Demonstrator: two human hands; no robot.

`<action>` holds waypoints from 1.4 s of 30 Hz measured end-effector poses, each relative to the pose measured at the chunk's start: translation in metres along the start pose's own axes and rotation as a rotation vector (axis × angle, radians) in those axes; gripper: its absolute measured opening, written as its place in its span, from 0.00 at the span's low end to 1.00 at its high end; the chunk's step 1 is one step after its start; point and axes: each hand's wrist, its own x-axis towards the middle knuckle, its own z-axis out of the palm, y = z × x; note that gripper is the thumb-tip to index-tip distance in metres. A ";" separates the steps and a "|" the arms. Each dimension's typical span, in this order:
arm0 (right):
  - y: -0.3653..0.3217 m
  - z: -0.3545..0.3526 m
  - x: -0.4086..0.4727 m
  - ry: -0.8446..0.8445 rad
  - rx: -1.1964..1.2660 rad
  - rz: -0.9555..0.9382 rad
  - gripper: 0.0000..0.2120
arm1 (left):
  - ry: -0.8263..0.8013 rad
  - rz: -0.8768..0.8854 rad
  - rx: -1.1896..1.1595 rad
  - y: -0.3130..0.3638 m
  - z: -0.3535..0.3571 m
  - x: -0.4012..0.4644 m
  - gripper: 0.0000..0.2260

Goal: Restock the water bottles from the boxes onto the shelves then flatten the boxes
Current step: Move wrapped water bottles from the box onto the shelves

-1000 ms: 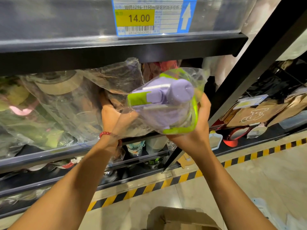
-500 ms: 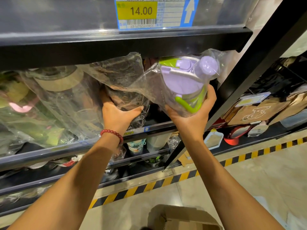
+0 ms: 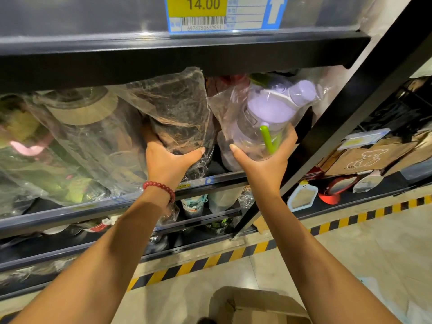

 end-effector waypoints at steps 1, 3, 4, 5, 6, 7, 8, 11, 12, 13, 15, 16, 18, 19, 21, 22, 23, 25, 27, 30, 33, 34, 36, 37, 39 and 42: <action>0.002 0.001 0.000 -0.010 -0.012 0.012 0.45 | 0.001 -0.004 0.005 0.001 0.000 -0.001 0.31; 0.006 0.002 0.000 -0.031 -0.041 0.028 0.44 | -0.002 -0.006 0.009 0.002 0.000 -0.002 0.30; 0.007 0.003 0.002 -0.032 -0.060 0.031 0.44 | -0.002 -0.004 0.006 0.002 0.001 -0.003 0.30; 0.007 0.004 0.003 -0.024 -0.077 0.033 0.43 | -0.003 0.002 0.004 0.002 0.001 -0.003 0.30; 0.007 0.005 0.005 -0.016 -0.091 0.035 0.43 | -0.004 0.008 0.004 0.003 0.001 -0.004 0.30; 0.006 0.006 0.006 -0.010 -0.103 0.033 0.43 | -0.003 0.011 0.001 0.003 0.001 -0.004 0.30; 0.006 0.006 0.006 -0.009 -0.115 0.031 0.42 | -0.002 0.015 -0.007 0.002 0.001 -0.004 0.31; 0.004 0.008 0.004 -0.010 -0.141 0.038 0.42 | 0.005 0.025 -0.022 0.001 0.002 -0.005 0.34; 0.004 0.008 0.002 -0.006 -0.143 0.045 0.42 | 0.007 0.032 -0.029 0.000 0.002 -0.005 0.36; 0.004 0.008 0.000 -0.002 -0.139 0.055 0.43 | 0.008 0.045 -0.040 -0.001 0.003 -0.005 0.38; 0.002 0.009 -0.003 0.002 -0.116 0.080 0.43 | 0.014 0.063 -0.061 -0.001 0.004 -0.006 0.40; 0.001 0.009 -0.005 0.002 -0.106 0.090 0.44 | 0.017 0.064 -0.066 -0.001 0.004 -0.007 0.40; 0.000 0.011 -0.006 -0.002 -0.087 0.094 0.44 | 0.022 0.062 -0.076 -0.002 0.005 -0.009 0.38; -0.001 0.011 -0.006 -0.008 -0.079 0.093 0.44 | 0.024 0.058 -0.081 -0.003 0.005 -0.010 0.36; -0.001 0.012 -0.006 -0.030 -0.068 0.088 0.42 | 0.023 0.059 -0.089 -0.003 0.005 -0.013 0.34; -0.002 0.012 -0.006 -0.041 -0.060 0.085 0.42 | 0.017 0.061 -0.087 -0.004 0.005 -0.015 0.34; -0.002 0.012 -0.005 -0.049 -0.047 0.086 0.42 | 0.009 0.059 -0.089 -0.003 0.005 -0.016 0.34; -0.002 0.010 -0.005 -0.072 -0.022 0.100 0.44 | -0.004 0.050 -0.087 -0.003 0.004 -0.018 0.36; -0.001 0.006 -0.005 -0.110 -0.014 0.116 0.46 | -0.014 0.040 -0.051 -0.004 0.002 -0.019 0.40; -0.001 0.002 -0.005 -0.158 -0.030 0.125 0.48 | -0.028 0.023 0.025 -0.002 -0.001 -0.018 0.39; -0.007 -0.002 -0.006 -0.172 -0.047 0.143 0.47 | -0.044 0.018 0.096 0.000 -0.004 -0.019 0.35; -0.011 -0.003 -0.007 -0.181 -0.056 0.144 0.45 | -0.052 0.016 0.123 0.002 -0.006 -0.020 0.34; -0.019 -0.006 -0.006 -0.198 -0.069 0.148 0.42 | -0.067 0.011 0.180 0.007 -0.010 -0.022 0.34; -0.024 -0.008 -0.006 -0.205 -0.079 0.153 0.40 | -0.080 0.004 0.206 0.010 -0.013 -0.024 0.33; -0.034 -0.012 -0.005 -0.209 -0.109 0.172 0.36 | -0.126 -0.003 0.257 0.019 -0.022 -0.027 0.30; -0.054 -0.017 -0.006 -0.231 -0.148 0.212 0.30 | -0.200 0.019 0.353 0.032 -0.039 -0.035 0.30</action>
